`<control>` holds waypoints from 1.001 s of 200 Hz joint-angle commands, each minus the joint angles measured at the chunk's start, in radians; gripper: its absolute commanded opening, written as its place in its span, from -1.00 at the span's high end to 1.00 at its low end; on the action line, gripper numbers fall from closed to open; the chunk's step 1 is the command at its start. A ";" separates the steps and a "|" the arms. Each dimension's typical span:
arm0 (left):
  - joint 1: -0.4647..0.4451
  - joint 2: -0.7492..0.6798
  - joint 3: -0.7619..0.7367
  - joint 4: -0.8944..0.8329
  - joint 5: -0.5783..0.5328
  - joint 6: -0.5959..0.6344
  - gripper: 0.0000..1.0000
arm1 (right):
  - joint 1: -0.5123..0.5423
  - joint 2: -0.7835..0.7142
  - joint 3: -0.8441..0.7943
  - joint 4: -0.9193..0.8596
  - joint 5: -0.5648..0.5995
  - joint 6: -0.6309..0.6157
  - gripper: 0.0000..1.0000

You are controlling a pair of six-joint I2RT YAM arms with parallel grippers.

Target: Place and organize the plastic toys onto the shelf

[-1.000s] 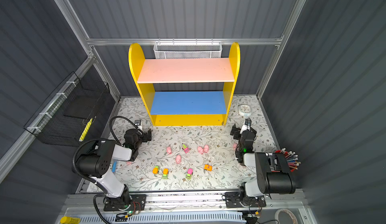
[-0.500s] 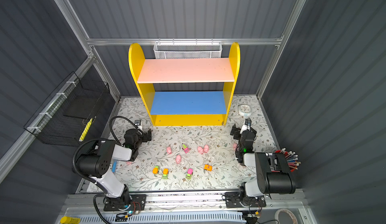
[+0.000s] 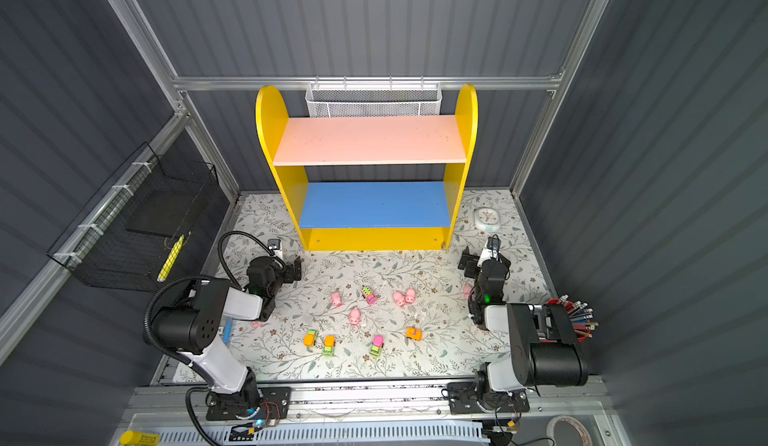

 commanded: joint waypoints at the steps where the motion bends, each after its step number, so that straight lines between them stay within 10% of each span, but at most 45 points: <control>1: 0.007 -0.004 -0.003 0.027 0.013 0.017 -0.99 | 0.026 -0.037 -0.027 0.053 0.062 -0.018 -0.98; 111: 0.007 -0.009 -0.005 0.041 -0.038 0.002 -0.99 | 0.079 -0.396 0.020 -0.350 0.132 0.010 -0.98; 200: -0.090 -0.288 0.144 -0.415 -0.079 -0.015 -0.99 | 0.167 -0.551 0.162 -0.869 0.207 0.159 -0.98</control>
